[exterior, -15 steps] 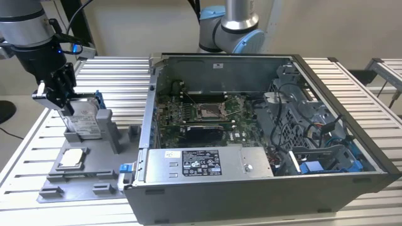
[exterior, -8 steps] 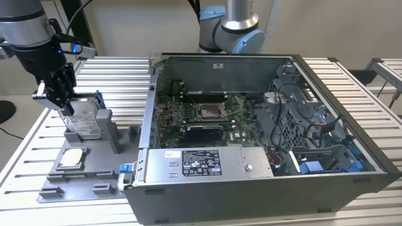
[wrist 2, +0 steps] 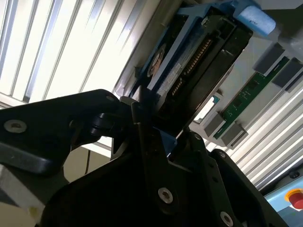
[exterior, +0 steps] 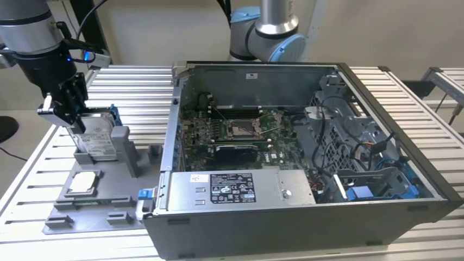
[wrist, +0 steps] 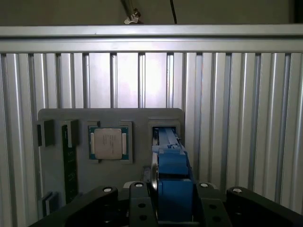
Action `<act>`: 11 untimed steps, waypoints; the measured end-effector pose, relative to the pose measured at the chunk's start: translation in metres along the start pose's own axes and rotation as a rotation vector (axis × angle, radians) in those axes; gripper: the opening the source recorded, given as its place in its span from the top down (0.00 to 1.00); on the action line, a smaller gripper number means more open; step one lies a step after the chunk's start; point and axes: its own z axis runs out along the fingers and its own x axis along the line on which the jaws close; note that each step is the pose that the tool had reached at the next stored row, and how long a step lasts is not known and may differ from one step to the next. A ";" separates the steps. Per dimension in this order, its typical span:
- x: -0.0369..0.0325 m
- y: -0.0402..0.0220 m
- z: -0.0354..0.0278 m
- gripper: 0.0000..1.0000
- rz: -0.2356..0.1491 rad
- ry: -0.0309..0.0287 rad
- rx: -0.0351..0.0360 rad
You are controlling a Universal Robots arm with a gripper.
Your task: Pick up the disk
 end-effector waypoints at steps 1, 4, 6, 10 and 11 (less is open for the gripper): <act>0.0000 0.0000 -0.0002 1.00 0.000 -0.0001 0.0002; 0.0001 0.0000 -0.0022 1.00 0.000 0.0000 0.0000; 0.0001 -0.0001 -0.0043 1.00 0.000 0.0000 0.0000; 0.0003 -0.0002 -0.0096 1.00 0.000 0.0001 -0.0001; 0.0003 -0.0002 -0.0111 1.00 0.000 0.0001 -0.0001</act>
